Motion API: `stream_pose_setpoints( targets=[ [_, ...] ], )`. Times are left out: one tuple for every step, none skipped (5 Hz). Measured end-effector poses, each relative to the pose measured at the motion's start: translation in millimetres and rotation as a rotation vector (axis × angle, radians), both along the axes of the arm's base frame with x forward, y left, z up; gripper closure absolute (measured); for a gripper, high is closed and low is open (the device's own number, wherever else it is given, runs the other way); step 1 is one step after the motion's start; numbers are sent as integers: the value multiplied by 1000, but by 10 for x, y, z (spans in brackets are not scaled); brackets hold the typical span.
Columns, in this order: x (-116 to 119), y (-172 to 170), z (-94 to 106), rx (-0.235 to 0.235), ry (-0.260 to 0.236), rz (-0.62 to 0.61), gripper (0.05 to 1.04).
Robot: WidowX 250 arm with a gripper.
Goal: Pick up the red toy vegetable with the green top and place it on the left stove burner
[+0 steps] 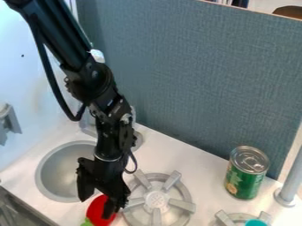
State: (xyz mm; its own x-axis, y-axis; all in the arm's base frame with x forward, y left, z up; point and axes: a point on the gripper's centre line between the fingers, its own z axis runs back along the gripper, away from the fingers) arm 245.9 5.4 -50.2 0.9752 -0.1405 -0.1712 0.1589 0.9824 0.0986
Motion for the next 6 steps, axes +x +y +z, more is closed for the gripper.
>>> stream_pose_setpoints(
  targets=[
    [-46, 1, -65, 0, 26, -2, 85],
    [55, -13, -95, -42, 4, 0, 85],
    [166, 47, -141, -47, 13, 28, 85],
    [239, 106, -134, -9, 44, 27, 85],
    [211, 104, -195, -9, 69, 32, 85],
    [204, 63, -231, -30, 79, 58, 85]
  ],
)
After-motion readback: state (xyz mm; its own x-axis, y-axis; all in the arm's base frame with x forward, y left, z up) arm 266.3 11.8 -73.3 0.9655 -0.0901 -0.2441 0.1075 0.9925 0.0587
